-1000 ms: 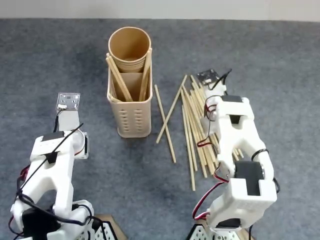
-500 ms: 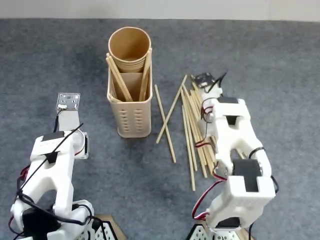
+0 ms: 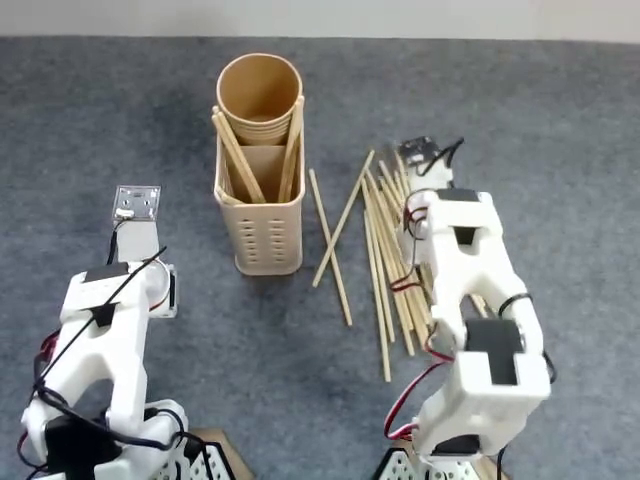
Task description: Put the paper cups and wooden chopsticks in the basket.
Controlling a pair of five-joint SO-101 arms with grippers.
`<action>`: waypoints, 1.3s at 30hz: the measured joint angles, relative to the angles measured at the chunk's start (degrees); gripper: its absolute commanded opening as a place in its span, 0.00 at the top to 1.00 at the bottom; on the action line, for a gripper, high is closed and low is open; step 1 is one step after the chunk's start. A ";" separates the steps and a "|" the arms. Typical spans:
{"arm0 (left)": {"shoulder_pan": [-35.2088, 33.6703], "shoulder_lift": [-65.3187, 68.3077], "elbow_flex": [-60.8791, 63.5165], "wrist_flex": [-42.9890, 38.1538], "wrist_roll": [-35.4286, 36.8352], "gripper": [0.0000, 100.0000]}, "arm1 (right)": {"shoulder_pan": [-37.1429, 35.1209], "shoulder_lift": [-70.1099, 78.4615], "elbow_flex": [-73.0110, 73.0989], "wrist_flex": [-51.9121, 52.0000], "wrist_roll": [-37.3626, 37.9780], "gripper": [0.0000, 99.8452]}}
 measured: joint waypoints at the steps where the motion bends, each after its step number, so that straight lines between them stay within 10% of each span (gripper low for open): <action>1: 0.00 0.00 0.00 0.00 0.00 0.85 | 0.00 -1.76 0.00 0.00 -0.53 1.00; 14: 0.00 0.00 0.00 0.00 0.00 0.85 | -0.62 -29.01 -7.91 -4.66 -11.96 1.00; 25: 0.00 0.00 0.09 -0.26 0.00 0.85 | -14.33 -31.82 -9.85 -26.46 -19.34 1.00; 39: 0.00 0.00 0.97 -2.02 0.00 0.85 | -24.97 -39.47 -8.35 -29.98 -23.82 1.00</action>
